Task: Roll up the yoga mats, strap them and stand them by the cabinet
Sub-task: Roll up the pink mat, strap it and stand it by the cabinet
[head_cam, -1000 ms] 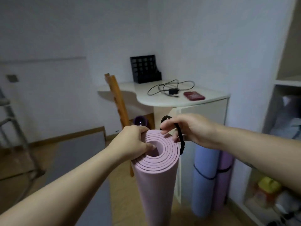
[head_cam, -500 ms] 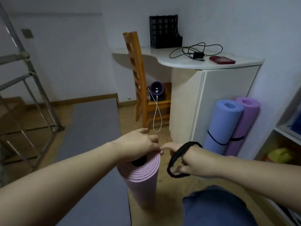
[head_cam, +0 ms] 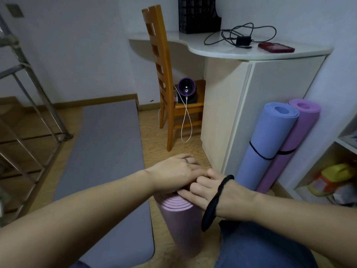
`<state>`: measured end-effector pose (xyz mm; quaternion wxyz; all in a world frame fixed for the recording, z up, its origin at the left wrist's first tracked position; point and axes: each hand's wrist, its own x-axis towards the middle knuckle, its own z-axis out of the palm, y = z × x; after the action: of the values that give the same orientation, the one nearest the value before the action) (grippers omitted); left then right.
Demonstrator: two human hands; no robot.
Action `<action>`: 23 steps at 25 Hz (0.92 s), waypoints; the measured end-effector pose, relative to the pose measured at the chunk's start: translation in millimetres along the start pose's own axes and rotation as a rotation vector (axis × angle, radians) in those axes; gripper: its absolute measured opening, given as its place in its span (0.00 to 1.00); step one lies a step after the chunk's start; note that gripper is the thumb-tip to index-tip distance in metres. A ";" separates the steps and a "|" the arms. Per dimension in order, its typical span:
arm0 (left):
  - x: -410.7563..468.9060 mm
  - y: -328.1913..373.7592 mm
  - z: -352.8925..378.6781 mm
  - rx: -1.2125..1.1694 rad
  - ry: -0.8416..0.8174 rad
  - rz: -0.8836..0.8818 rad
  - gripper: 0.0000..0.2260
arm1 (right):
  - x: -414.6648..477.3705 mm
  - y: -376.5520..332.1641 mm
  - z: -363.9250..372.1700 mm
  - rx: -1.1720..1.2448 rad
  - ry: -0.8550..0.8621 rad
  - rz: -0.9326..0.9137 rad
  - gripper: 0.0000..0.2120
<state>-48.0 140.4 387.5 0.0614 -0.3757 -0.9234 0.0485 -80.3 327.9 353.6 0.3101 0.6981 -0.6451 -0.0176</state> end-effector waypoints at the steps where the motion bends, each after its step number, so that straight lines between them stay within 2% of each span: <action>1: 2.1 -2.0 2.6 -0.034 0.004 -0.034 0.12 | -1.9 -0.1 2.9 -0.014 0.000 0.031 0.16; 5: 9.7 -9.4 13.8 -0.028 0.041 -0.046 0.16 | -8.2 7.3 9.3 -0.018 -0.020 0.095 0.11; 9: 19.0 -14.5 14.9 -0.014 0.036 -0.063 0.18 | -4.2 20.4 9.5 -0.008 -0.025 0.097 0.11; 11: 19.3 -16.1 8.8 -0.070 0.075 -0.176 0.18 | -5.8 26.9 11.9 0.048 -0.025 0.088 0.10; 13: 12.9 -16.4 2.1 -0.130 0.206 -0.356 0.17 | -10.7 31.2 20.2 0.110 -0.099 0.129 0.10; 16: -1.8 2.5 -5.5 -0.301 0.469 -0.587 0.12 | -15.8 30.8 34.7 0.208 -0.294 0.270 0.21; 17: -6.6 14.3 -7.5 -0.323 0.530 -0.583 0.10 | -13.9 28.8 36.1 0.258 -0.326 0.297 0.25; 19: -13.8 38.1 -8.9 -0.246 0.568 -0.445 0.09 | -8.1 24.8 32.2 0.397 -0.318 0.322 0.31; 21: -20.9 58.9 -1.7 -0.105 0.521 -0.193 0.08 | -1.0 18.7 22.1 0.543 -0.302 0.389 0.28; 23: -27.4 71.2 9.8 0.035 0.400 0.017 0.06 | 2.9 14.2 17.8 0.495 -0.331 0.406 0.21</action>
<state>18.9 171.6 366.1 0.2497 -0.3842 -0.8888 -0.0103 -99.9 318.3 346.8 0.0204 0.5973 -0.7969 0.0884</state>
